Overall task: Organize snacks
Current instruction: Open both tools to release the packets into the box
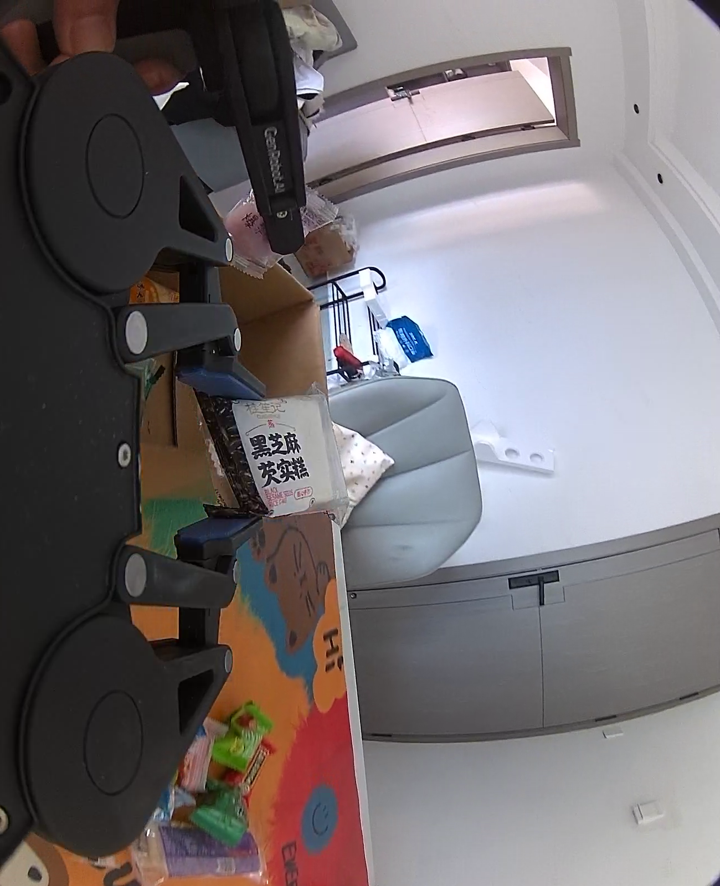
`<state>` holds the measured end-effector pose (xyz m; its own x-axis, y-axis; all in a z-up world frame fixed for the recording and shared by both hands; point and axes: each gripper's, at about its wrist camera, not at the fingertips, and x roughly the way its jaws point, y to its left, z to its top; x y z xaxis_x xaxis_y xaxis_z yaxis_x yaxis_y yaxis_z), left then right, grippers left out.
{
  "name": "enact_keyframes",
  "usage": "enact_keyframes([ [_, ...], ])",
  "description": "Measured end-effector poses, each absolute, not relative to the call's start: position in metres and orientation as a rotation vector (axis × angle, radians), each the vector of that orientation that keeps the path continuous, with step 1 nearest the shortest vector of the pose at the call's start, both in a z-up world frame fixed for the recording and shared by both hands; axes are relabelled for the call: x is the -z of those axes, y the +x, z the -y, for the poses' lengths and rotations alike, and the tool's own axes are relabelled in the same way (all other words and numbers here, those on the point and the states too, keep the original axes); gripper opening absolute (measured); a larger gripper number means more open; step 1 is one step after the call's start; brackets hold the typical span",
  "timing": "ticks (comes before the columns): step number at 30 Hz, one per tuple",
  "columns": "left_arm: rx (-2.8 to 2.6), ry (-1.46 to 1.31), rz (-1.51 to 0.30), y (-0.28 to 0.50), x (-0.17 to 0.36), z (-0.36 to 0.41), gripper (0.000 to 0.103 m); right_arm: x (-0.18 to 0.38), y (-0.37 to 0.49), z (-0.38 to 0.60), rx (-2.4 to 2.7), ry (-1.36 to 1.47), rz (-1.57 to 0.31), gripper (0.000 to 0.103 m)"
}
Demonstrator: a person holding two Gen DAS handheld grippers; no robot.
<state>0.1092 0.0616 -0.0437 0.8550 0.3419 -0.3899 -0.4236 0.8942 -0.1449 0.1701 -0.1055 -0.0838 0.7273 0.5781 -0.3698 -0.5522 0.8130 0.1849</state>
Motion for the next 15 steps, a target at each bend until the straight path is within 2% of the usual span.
enact_keyframes([
  [7,-0.375,-0.262,-0.394,0.119,0.051,-0.072,0.019,0.087,0.177,0.090,-0.636,0.050,-0.449,0.045],
  [9,-0.364,-0.273,-0.394,0.120,0.050,-0.075,0.022,0.088,0.178,0.086,-0.636,0.046,-0.453,0.045],
  [12,-0.346,-0.286,-0.388,0.118,0.048,-0.078,0.043,0.087,0.178,0.083,-0.640,0.042,-0.457,0.045],
  [14,-0.360,-0.281,-0.369,0.113,0.047,-0.076,0.067,0.086,0.178,0.082,-0.640,0.040,-0.453,0.046],
  [15,-0.375,-0.276,-0.355,0.109,0.046,-0.075,0.072,0.085,0.178,0.082,-0.641,0.036,-0.451,0.048],
])
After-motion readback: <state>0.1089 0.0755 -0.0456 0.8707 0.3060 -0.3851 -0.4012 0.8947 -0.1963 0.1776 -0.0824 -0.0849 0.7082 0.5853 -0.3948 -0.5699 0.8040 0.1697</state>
